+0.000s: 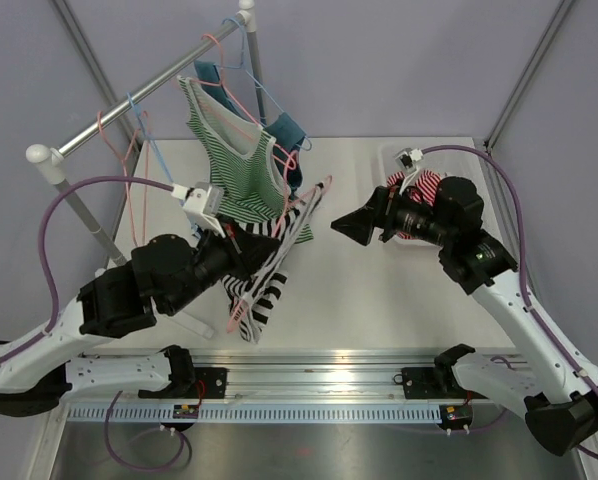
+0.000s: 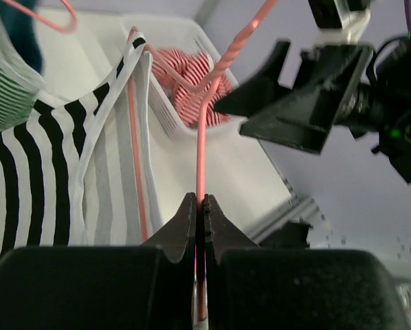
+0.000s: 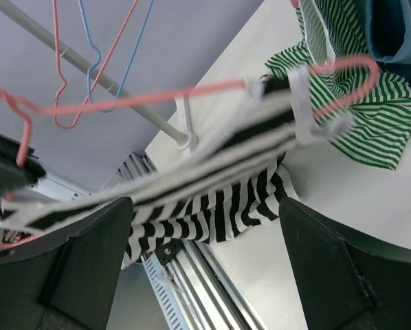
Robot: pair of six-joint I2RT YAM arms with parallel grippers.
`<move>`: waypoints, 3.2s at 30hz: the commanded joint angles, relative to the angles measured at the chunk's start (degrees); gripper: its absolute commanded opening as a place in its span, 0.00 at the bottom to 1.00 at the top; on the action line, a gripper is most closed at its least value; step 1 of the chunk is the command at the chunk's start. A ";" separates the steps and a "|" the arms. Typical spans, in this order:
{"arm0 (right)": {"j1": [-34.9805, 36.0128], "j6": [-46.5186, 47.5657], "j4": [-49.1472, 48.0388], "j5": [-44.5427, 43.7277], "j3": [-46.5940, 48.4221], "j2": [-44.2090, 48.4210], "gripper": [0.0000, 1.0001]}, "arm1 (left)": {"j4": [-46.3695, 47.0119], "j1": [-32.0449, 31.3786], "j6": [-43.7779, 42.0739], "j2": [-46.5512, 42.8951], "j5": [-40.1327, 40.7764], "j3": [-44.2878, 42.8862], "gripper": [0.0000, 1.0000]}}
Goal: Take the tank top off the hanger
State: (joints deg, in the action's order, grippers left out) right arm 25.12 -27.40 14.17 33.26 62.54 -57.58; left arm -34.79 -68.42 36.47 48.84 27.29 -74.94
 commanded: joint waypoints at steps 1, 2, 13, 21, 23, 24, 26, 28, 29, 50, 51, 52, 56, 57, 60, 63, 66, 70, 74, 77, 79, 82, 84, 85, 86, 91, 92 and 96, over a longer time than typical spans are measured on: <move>4.22 -3.45 -8.28 -10.49 -2.24 0.98 0.94 | 8.58 -2.50 3.69 -2.17 -7.95 3.74 0.00; 4.75 -3.45 -9.94 -11.10 -3.03 0.72 0.91 | 9.12 -2.94 3.96 -2.52 -7.95 4.27 0.00; 5.81 -0.55 -10.13 -14.00 -4.27 -0.87 0.62 | 10.17 -5.76 4.05 -3.05 -6.10 5.42 0.00; 5.81 -0.11 -11.71 -13.47 -8.31 2.11 0.85 | 9.21 -5.84 3.70 -2.17 -3.21 4.54 0.00; 5.81 -0.64 -12.42 -14.97 -9.54 3.61 0.88 | 8.95 -5.84 3.43 -1.91 -2.16 4.27 0.00; 5.81 -0.99 -12.42 -16.63 -9.81 5.18 0.89 | 8.77 -5.84 3.26 -1.56 -1.89 4.19 0.00; 5.73 -1.78 -12.50 -18.39 -10.60 6.77 0.89 | 8.77 -5.84 3.17 -1.38 -1.10 4.18 0.00; 5.81 -3.53 -13.38 -21.46 -11.82 9.93 0.89 | 9.82 -5.84 2.91 -1.12 -1.01 4.53 0.00; 5.81 -3.97 -13.47 -22.35 -12.44 10.73 0.89 | 9.82 -5.84 2.82 -0.94 -1.01 4.62 0.00; 5.90 -5.39 -18.04 -15.15 -13.68 2.22 0.80 | 15.45 -5.84 1.59 -0.06 2.51 5.86 0.00; 5.90 -5.12 -18.13 -15.15 -12.89 1.69 0.80 | 15.54 -5.84 1.59 0.03 2.51 5.85 0.00; 5.90 -5.03 -18.22 -15.06 -12.54 0.73 0.80 | 15.45 -5.84 1.59 0.11 2.51 5.77 0.00; 5.90 -5.65 -21.02 -13.31 -12.27 -0.42 0.82 | 15.19 -5.84 1.24 0.55 3.12 5.50 0.00; 5.81 -5.82 -21.46 -13.22 -12.53 -0.43 0.84 | 15.19 -5.84 1.24 0.73 3.30 5.50 0.00; 5.90 -6.18 -22.52 -12.69 -12.53 -0.25 0.85 | 15.19 -5.84 1.15 0.91 3.74 5.50 0.00; 5.81 -6.26 -23.31 -12.07 -12.45 0.01 0.86 | 15.01 -5.84 1.06 0.91 4.35 5.33 0.00; 5.90 -5.56 -22.00 -14.44 -11.75 -0.42 0.74 | 15.19 -5.84 1.15 0.73 4.18 5.41 0.00; 5.90 -3.81 -20.68 -17.16 -11.30 -1.39 0.58 | 15.27 -5.84 1.15 0.20 3.83 5.50 0.00; 5.73 -3.10 -20.59 -18.23 -11.39 -1.48 0.52 | 15.19 -5.84 1.15 -0.06 3.74 5.85 0.00; 5.81 -3.36 -20.77 -17.61 -10.60 -2.01 0.57 | 15.19 -5.84 1.06 -0.24 3.74 6.03 0.00; 5.81 -3.80 -21.03 -17.43 -10.34 -2.80 0.64 | 15.36 -5.84 1.06 -0.24 3.65 6.12 0.00; 5.81 -3.81 -21.82 -16.47 -9.90 -3.59 0.54 | 15.36 -5.84 1.06 -0.32 3.56 6.03 0.00; 5.81 -3.54 -21.38 -17.08 -9.72 -3.59 0.51 | 15.19 -5.84 0.97 -0.41 3.91 6.12 0.00; 5.73 -3.28 -21.21 -17.52 -9.81 -3.50 0.45 | 15.01 -5.84 0.97 -0.50 4.17 6.12 0.00; 5.81 -2.84 -20.60 -18.04 -9.90 -3.33 0.43 | 14.92 -5.84 0.97 -0.59 4.61 6.03 0.00; 5.81 -1.52 -19.27 -19.37 -10.51 -2.62 0.34 | 14.22 -5.84 0.97 -1.20 6.11 6.21 0.00; 5.81 -1.34 -19.27 -19.46 -10.86 -2.54 0.30 | 14.22 -5.84 0.97 -1.29 6.28 6.21 0.00; 5.73 0.23 -18.13 -22.17 -10.52 -3.06 0.00 | 14.13 -5.84 0.89 -1.55 5.67 6.29 0.00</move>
State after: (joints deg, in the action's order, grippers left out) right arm 30.55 -29.52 -4.23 15.31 50.15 -61.14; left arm -25.21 -73.97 37.76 48.69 30.85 -68.75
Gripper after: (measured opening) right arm 0.056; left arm 0.024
